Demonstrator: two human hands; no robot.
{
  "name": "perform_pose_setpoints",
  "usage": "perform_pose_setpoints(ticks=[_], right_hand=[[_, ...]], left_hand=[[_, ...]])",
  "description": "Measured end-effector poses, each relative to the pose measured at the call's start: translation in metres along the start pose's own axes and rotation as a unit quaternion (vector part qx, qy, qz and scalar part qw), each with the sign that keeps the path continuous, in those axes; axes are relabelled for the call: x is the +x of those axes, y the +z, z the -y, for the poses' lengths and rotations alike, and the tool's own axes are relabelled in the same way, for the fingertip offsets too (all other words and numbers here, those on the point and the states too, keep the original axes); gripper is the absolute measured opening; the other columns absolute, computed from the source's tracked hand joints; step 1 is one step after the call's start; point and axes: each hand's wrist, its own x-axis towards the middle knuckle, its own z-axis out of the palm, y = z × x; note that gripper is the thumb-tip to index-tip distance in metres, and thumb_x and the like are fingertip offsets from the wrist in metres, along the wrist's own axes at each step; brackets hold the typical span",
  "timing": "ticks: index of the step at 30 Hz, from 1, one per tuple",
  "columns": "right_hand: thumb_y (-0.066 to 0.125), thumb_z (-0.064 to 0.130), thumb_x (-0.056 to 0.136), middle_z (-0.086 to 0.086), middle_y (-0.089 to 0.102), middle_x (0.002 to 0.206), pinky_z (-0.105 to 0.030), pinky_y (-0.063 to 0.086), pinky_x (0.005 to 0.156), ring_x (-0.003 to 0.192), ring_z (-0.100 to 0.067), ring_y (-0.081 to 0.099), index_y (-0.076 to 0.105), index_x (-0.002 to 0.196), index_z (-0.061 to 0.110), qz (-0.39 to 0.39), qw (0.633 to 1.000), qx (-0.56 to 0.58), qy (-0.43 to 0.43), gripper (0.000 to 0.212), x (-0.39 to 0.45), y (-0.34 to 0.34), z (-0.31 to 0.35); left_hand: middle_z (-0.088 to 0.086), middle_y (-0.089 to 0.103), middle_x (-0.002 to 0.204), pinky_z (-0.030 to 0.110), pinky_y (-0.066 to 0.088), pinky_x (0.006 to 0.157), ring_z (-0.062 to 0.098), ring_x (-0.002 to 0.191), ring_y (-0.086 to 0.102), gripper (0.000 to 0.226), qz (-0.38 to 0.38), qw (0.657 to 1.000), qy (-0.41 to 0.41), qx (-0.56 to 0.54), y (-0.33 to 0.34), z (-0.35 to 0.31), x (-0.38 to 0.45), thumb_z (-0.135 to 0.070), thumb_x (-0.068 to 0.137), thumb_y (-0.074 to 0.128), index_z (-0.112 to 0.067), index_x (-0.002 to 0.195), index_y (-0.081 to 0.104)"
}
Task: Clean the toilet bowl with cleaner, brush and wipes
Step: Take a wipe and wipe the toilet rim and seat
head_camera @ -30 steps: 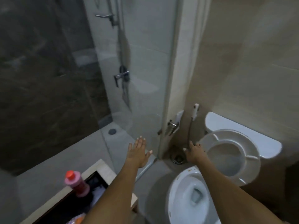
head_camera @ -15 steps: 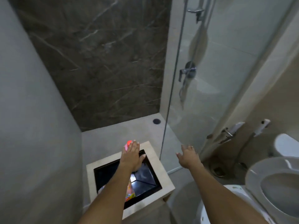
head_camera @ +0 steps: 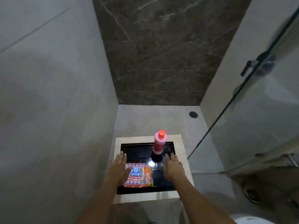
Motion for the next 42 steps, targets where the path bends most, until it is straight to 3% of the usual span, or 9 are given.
perform_pose_setpoints(ticks=[10, 18, 20, 22, 24, 26, 30, 38, 42], right_hand=[[0.032, 0.038, 0.102, -0.012, 0.000, 0.161, -0.043, 0.013, 0.118, 0.148, -0.027, 0.001, 0.005, 0.154, 0.017, 0.086, 0.995, -0.007, -0.049, 0.062, 0.066, 0.114, 0.032], [0.040, 0.034, 0.101, -0.011, -0.004, 0.161, -0.044, 0.005, 0.120, 0.148, -0.028, -0.004, 0.004, 0.153, 0.015, 0.053, 0.993, -0.025, -0.103, 0.066, 0.114, 0.197, 0.051], [0.048, 0.035, 0.098, -0.014, 0.006, 0.160, -0.047, 0.011, 0.118, 0.148, -0.031, 0.008, 0.015, 0.153, 0.012, 0.037, 0.992, -0.012, -0.123, 0.068, 0.118, 0.215, 0.057], [0.067, 0.037, 0.085, -0.016, 0.032, 0.153, -0.050, 0.031, 0.109, 0.139, -0.033, 0.035, 0.035, 0.147, 0.010, 0.002, 0.992, -0.011, -0.122, 0.075, 0.124, 0.231, 0.056], [0.072, 0.040, 0.080, -0.014, 0.041, 0.148, -0.048, 0.038, 0.104, 0.134, -0.031, 0.044, 0.036, 0.145, 0.011, -0.033, 0.992, -0.003, -0.121, 0.079, 0.128, 0.243, 0.052], [0.062, 0.042, 0.088, -0.013, 0.034, 0.152, -0.048, 0.033, 0.107, 0.138, -0.030, 0.037, 0.024, 0.148, 0.013, -0.045, 0.989, 0.003, -0.141, 0.077, 0.132, 0.251, 0.045], [0.014, 0.050, 0.093, -0.005, 0.004, 0.160, -0.045, 0.012, 0.117, 0.147, -0.024, 0.007, -0.002, 0.151, 0.020, -0.033, 0.984, -0.023, -0.173, 0.067, 0.140, 0.252, 0.034], [0.060, 0.043, 0.089, -0.011, 0.028, 0.155, -0.051, 0.020, 0.112, 0.143, -0.025, 0.019, 0.015, 0.149, 0.014, -0.058, 0.961, -0.076, -0.260, 0.080, 0.157, 0.241, 0.012], [0.037, 0.053, 0.093, -0.009, 0.038, 0.151, -0.054, 0.028, 0.112, 0.140, -0.024, 0.035, 0.032, 0.147, 0.011, -0.070, 0.943, -0.161, -0.282, 0.069, 0.160, 0.238, 0.014]], left_hand=[[0.009, -0.006, 0.160, 0.051, 0.005, 0.116, 0.025, 0.147, -0.005, 0.067, 0.088, 0.996, -0.002, 0.016, 0.101, 0.048, 0.065, -0.047, 0.100, 0.027, -0.013, 0.153, 0.002], [0.006, -0.009, 0.160, 0.049, 0.004, 0.117, 0.023, 0.147, -0.004, 0.075, 0.089, 0.995, 0.035, 0.002, 0.167, 0.069, 0.129, -0.049, 0.098, 0.034, -0.014, 0.152, -0.005], [0.004, -0.009, 0.160, 0.049, 0.004, 0.117, 0.022, 0.147, -0.003, 0.075, 0.086, 0.995, 0.046, -0.011, 0.178, 0.073, 0.141, -0.050, 0.098, 0.034, -0.016, 0.152, -0.006], [0.002, -0.008, 0.160, 0.048, 0.003, 0.117, 0.020, 0.147, -0.003, 0.075, 0.076, 0.995, 0.054, -0.041, 0.188, 0.079, 0.149, -0.051, 0.098, 0.032, -0.016, 0.152, -0.007], [0.000, -0.007, 0.160, 0.046, 0.001, 0.116, 0.018, 0.147, -0.002, 0.076, 0.063, 0.994, 0.061, -0.068, 0.198, 0.081, 0.152, -0.057, 0.095, 0.024, -0.017, 0.151, -0.009], [-0.001, -0.007, 0.160, 0.042, -0.003, 0.116, 0.017, 0.147, -0.002, 0.079, 0.059, 0.994, 0.063, -0.075, 0.208, 0.081, 0.152, -0.060, 0.087, 0.010, -0.018, 0.150, -0.011], [-0.001, -0.007, 0.160, 0.036, -0.009, 0.111, 0.015, 0.147, -0.005, 0.087, 0.027, 0.992, 0.064, -0.104, 0.226, 0.079, 0.143, -0.066, 0.077, -0.007, -0.018, 0.150, -0.012], [-0.006, -0.022, 0.153, 0.038, -0.013, 0.113, 0.010, 0.142, -0.016, 0.096, -0.016, 0.989, 0.047, -0.140, 0.246, 0.070, 0.129, -0.083, 0.071, -0.014, -0.021, 0.143, -0.021], [0.002, -0.004, 0.158, 0.045, 0.000, 0.114, 0.017, 0.145, 0.001, 0.096, -0.047, 0.988, 0.072, -0.124, 0.252, 0.074, 0.132, -0.081, 0.083, 0.008, -0.014, 0.151, -0.003]])
